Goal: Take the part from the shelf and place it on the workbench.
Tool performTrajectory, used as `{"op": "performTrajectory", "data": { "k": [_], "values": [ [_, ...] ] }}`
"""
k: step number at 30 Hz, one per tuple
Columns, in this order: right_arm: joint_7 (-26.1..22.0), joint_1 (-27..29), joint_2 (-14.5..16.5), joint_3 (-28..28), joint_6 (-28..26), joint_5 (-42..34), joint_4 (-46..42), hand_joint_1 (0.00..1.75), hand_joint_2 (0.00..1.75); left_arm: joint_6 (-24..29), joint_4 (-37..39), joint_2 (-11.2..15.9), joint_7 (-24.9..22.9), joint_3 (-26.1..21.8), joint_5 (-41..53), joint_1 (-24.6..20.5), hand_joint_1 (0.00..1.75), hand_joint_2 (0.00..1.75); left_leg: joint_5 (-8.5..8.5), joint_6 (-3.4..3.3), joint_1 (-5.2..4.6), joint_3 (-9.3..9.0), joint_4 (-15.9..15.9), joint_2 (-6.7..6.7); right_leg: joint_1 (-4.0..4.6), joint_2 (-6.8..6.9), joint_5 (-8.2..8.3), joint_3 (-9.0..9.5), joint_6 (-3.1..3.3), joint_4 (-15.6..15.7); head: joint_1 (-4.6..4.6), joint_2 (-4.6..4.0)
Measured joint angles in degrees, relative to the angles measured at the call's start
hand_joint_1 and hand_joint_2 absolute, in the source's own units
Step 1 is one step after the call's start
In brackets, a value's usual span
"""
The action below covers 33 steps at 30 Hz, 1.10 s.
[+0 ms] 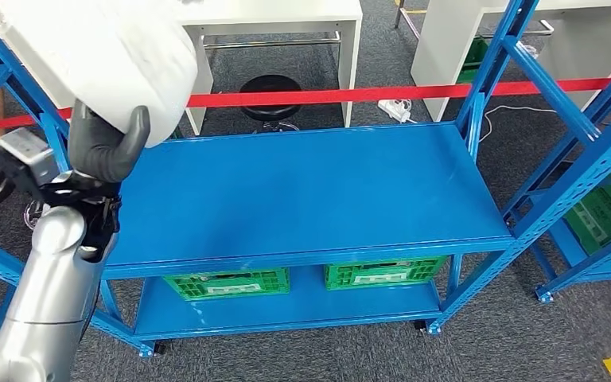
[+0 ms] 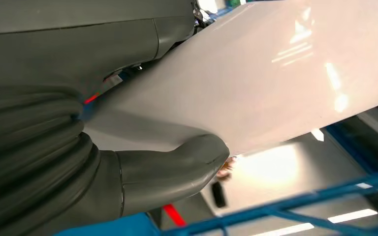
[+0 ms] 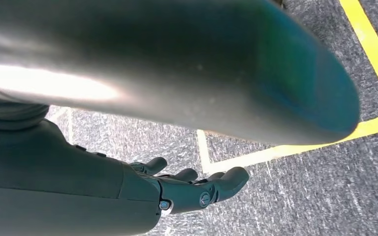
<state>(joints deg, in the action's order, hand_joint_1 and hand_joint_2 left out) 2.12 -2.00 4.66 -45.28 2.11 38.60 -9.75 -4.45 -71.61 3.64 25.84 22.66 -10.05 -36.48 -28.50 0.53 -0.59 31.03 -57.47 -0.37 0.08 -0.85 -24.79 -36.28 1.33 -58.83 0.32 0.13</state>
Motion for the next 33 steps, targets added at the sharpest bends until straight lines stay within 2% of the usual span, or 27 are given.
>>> {"op": "performTrajectory", "data": {
  "k": [3,8,12,18,21,22,26,27,33],
  "values": [
    [0.44,0.02,0.0,-0.26,-0.08,0.09,0.0,0.0,0.0,-0.86,-6.55,1.25,-0.49,-0.14,-2.13,3.23,1.75,1.75,-0.01,-0.02,0.0,0.02,0.0,-0.04,0.01,0.04,-0.02,0.01,-0.02,0.0,0.01,0.0],
    [0.7,0.01,0.0,-0.48,-0.13,0.36,0.0,0.0,0.0,-4.37,-12.11,2.03,-0.05,-0.86,-7.76,6.51,1.75,1.75,-0.01,-0.02,-0.01,-0.01,-0.01,-0.02,-0.01,0.04,-0.01,0.05,-0.04,0.0,0.01,0.0],
    [1.02,0.03,0.0,-1.12,-0.35,0.43,0.0,0.0,0.0,-3.6,-15.9,1.86,1.83,-1.41,-8.71,9.31,1.75,1.75,-0.01,-0.03,-0.01,-0.01,-0.03,-0.01,-0.01,0.04,0.0,0.07,-0.06,0.03,0.01,0.0],
    [0.89,0.02,0.02,-1.26,-0.33,0.49,0.0,0.0,0.0,-3.78,-17.54,2.03,1.87,-1.4,-9.01,10.9,1.75,1.75,-0.08,-0.14,-0.09,0.02,-0.14,-0.01,-0.07,0.05,0.03,0.08,-0.13,0.1,0.0,0.0],
    [0.42,0.05,0.06,-1.35,-0.17,0.86,0.0,0.0,0.0,-5.04,-20.13,3.3,2.5,-1.39,-9.9,13.04,1.75,1.75,-0.17,-0.78,-0.36,0.18,-0.11,0.0,-0.25,0.06,0.34,0.15,-0.62,-0.02,-0.01,0.0],
    [0.35,0.04,0.07,-1.37,-0.1,1.02,0.0,0.0,0.0,-5.39,-20.91,3.79,2.67,-1.39,-10.1,13.64,1.75,1.75,-0.08,-0.8,-0.37,0.05,0.11,-0.02,-0.27,0.05,0.32,0.19,-0.68,-0.03,-0.01,0.0],
    [0.51,-0.05,0.04,-1.38,-0.07,1.26,0.0,0.0,0.0,-6.18,-22.03,4.67,2.42,-1.46,-10.2,14.55,1.75,1.75,-0.02,-0.42,-0.36,-0.55,0.46,-0.23,-0.18,0.18,0.01,0.7,-0.16,0.67,0.18,0.0],
    [0.59,-0.06,0.04,-1.38,-0.07,1.3,0.0,0.0,0.0,-6.63,-22.11,4.79,2.25,-1.45,-10.36,14.65,1.75,1.75,-0.05,-0.47,-0.36,-0.56,0.38,-0.23,-0.18,0.19,0.1,0.77,-0.37,0.68,0.18,0.0],
    [1.39,-0.04,0.07,-1.69,-0.28,0.92,0.0,0.0,0.0,-8.56,-22.15,5.25,2.03,-1.46,-11.0,14.71,1.75,1.75,-0.18,-0.76,-0.47,-0.52,0.08,-0.23,-0.28,0.16,0.29,0.8,-0.68,0.77,0.16,0.0]
  ]
}}
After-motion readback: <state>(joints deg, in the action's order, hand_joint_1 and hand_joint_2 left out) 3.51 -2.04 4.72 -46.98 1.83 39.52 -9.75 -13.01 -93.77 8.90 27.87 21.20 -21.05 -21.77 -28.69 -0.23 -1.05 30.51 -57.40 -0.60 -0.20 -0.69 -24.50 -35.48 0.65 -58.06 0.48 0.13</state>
